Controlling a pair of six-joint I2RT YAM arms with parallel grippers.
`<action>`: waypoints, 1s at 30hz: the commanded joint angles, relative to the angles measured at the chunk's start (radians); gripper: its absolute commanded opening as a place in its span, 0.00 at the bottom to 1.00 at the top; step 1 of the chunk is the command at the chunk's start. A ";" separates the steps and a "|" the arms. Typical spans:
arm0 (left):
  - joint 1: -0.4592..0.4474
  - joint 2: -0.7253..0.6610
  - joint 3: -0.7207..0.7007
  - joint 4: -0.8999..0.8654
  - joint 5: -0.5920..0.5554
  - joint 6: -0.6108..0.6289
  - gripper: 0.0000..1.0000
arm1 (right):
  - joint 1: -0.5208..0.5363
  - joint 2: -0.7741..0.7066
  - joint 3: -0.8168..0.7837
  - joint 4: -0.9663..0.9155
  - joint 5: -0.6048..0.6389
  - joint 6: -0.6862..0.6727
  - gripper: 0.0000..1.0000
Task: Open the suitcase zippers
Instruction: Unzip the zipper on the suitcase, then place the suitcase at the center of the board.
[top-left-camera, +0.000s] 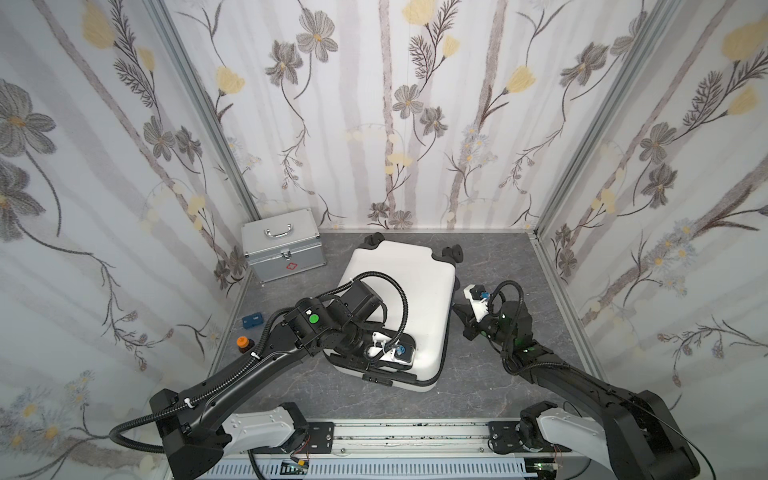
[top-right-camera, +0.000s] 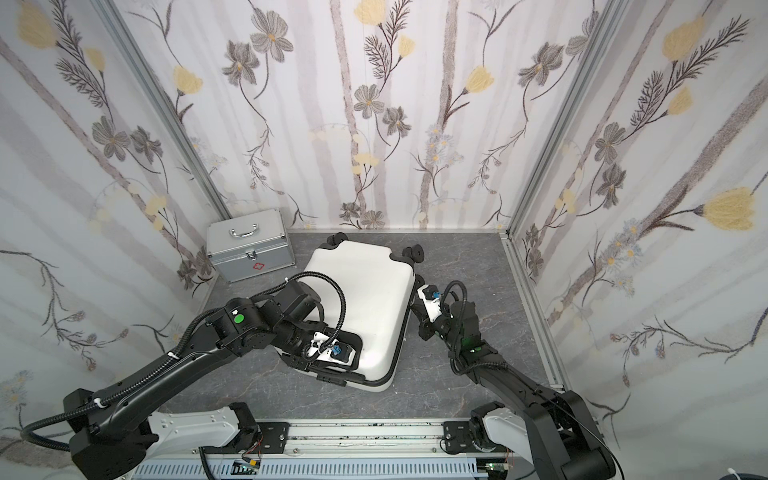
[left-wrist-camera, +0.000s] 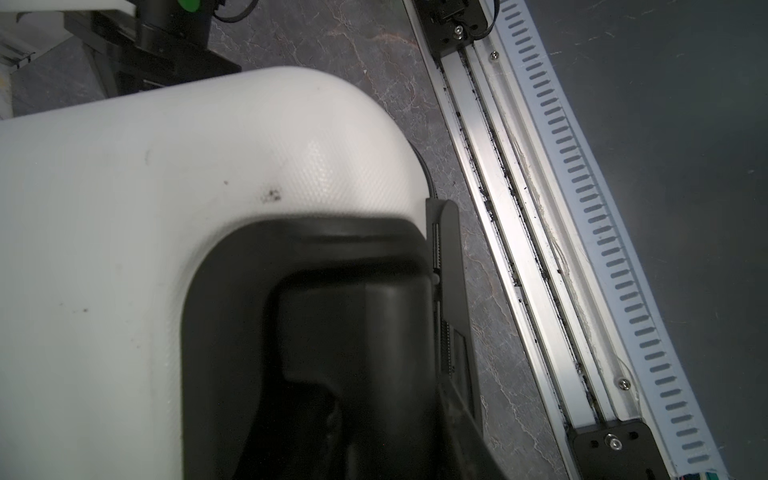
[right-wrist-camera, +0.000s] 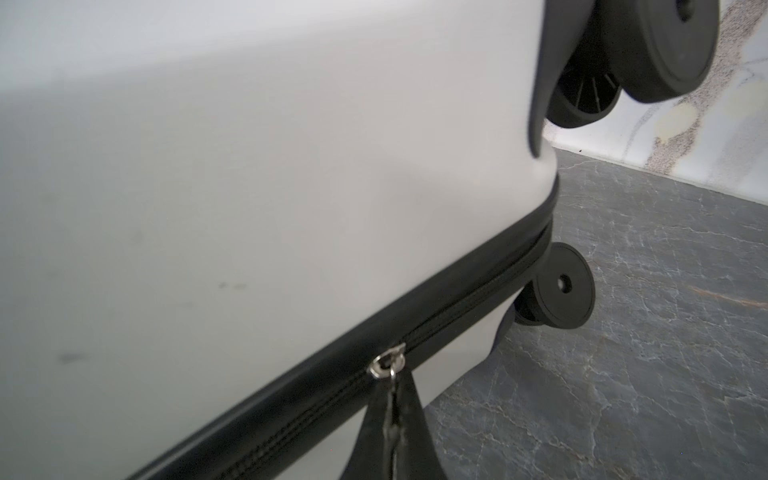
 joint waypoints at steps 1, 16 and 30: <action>-0.028 -0.026 -0.011 0.055 0.090 0.081 0.00 | -0.059 0.077 0.083 0.178 -0.046 0.036 0.00; -0.091 -0.069 -0.085 0.095 -0.003 0.048 0.00 | -0.194 0.354 0.383 0.152 -0.201 0.109 0.00; 0.034 -0.049 -0.117 0.177 -0.156 -0.037 0.10 | -0.013 0.148 0.053 0.171 0.003 0.247 0.00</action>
